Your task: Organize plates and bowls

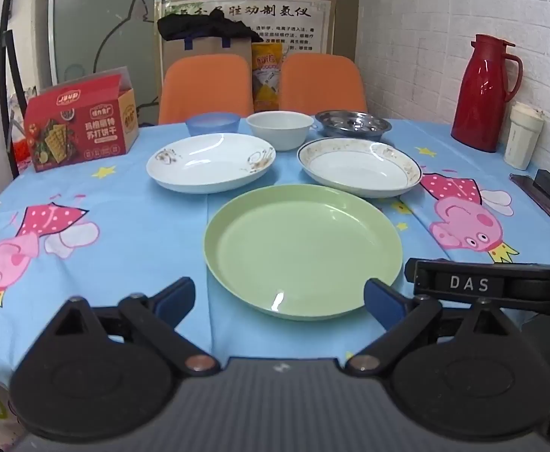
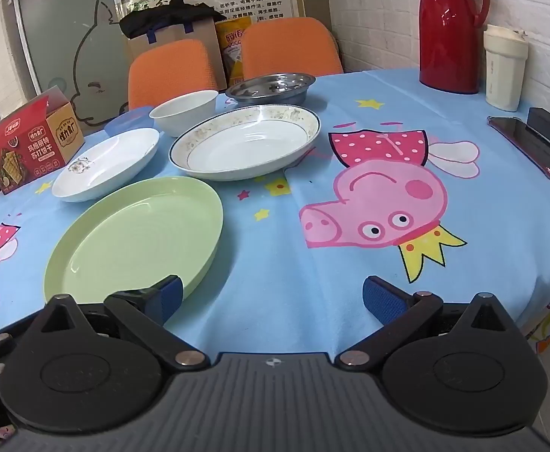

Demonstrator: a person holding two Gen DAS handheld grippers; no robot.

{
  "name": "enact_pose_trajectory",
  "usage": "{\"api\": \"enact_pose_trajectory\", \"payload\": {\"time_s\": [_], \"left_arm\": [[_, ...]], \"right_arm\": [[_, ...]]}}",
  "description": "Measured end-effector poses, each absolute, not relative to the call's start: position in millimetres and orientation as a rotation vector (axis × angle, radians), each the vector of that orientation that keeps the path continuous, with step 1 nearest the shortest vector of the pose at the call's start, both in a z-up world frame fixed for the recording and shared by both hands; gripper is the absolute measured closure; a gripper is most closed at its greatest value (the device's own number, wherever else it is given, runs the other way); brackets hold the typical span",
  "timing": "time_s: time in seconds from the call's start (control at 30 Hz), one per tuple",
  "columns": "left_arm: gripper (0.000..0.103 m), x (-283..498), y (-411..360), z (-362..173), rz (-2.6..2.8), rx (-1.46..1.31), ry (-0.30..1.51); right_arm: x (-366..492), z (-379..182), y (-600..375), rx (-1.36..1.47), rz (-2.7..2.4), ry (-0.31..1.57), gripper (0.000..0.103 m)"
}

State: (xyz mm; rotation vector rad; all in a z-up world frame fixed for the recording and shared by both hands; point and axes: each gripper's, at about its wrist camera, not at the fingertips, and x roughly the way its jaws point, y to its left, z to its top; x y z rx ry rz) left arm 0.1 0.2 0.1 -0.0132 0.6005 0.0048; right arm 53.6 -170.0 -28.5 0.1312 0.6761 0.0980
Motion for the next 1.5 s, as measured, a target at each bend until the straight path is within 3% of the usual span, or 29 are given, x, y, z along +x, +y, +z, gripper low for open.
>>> {"api": "enact_pose_trajectory", "payload": {"time_s": [1.5], "left_arm": [[0.008, -2, 1, -1, -0.012, -0.034, 0.614]], "right_arm": [[52, -29, -163, 0.121, 0.113, 0.678, 0.0]]}}
